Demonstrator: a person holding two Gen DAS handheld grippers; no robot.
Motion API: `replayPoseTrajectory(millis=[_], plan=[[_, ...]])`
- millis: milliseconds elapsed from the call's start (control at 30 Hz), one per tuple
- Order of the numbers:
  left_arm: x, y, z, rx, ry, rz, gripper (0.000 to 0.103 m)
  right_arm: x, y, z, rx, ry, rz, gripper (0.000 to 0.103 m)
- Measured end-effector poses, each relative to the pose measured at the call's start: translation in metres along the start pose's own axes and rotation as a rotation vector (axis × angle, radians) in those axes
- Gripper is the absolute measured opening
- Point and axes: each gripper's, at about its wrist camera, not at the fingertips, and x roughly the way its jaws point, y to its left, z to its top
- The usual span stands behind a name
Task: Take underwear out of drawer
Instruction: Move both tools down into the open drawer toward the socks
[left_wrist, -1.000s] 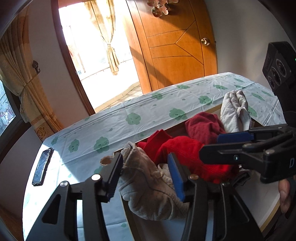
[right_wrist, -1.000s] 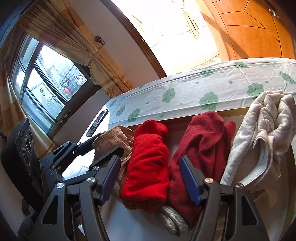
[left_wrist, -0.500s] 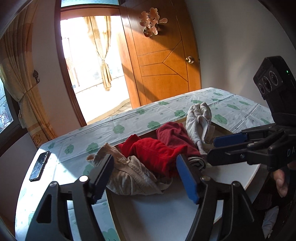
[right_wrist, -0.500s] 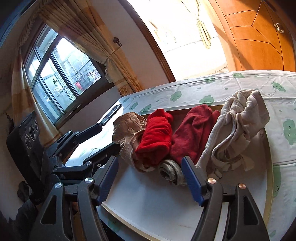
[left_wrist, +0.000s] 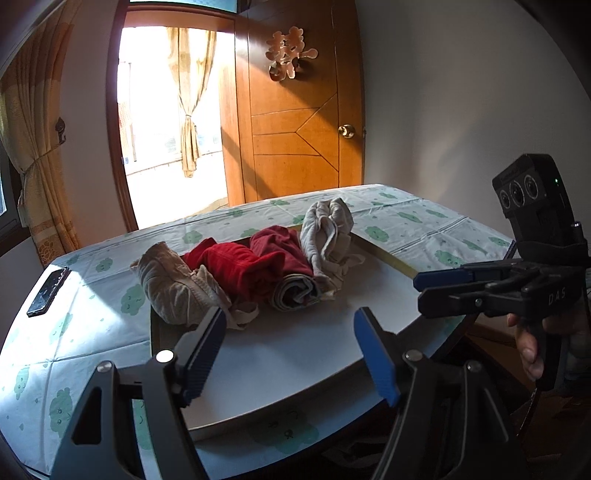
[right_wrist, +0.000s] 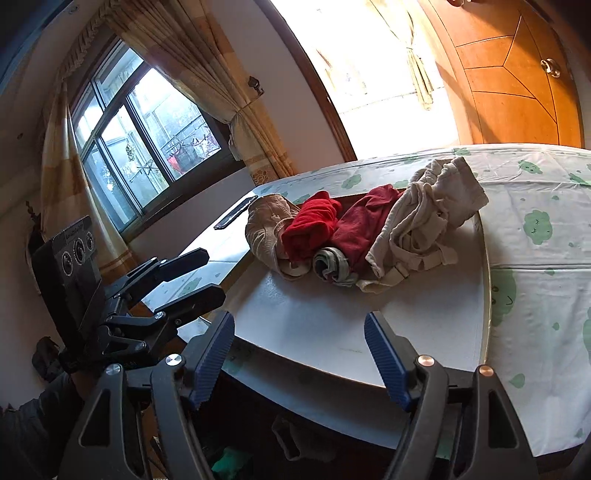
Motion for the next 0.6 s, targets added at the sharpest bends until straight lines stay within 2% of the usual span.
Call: replayPoseTrajectory(millis=[333,467,600], plan=[[-0.025,-0.024,-0.051,-0.014,0.017,0.011,0.073,-0.031,-0.002,-0.045,-0.034,-0.047,-0.028,0.076],[-0.028,-0.034,-0.071,-0.007,0.046,0.017,0.073,-0.037,-0.003,-0.065,-0.052,-0.03,-0.042,0.076],[-0.019,-0.044,-0.089,-0.001,0.104,-0.008,0.074,-0.04,-0.008,-0.085,-0.064,0.005,-0.057,0.076]])
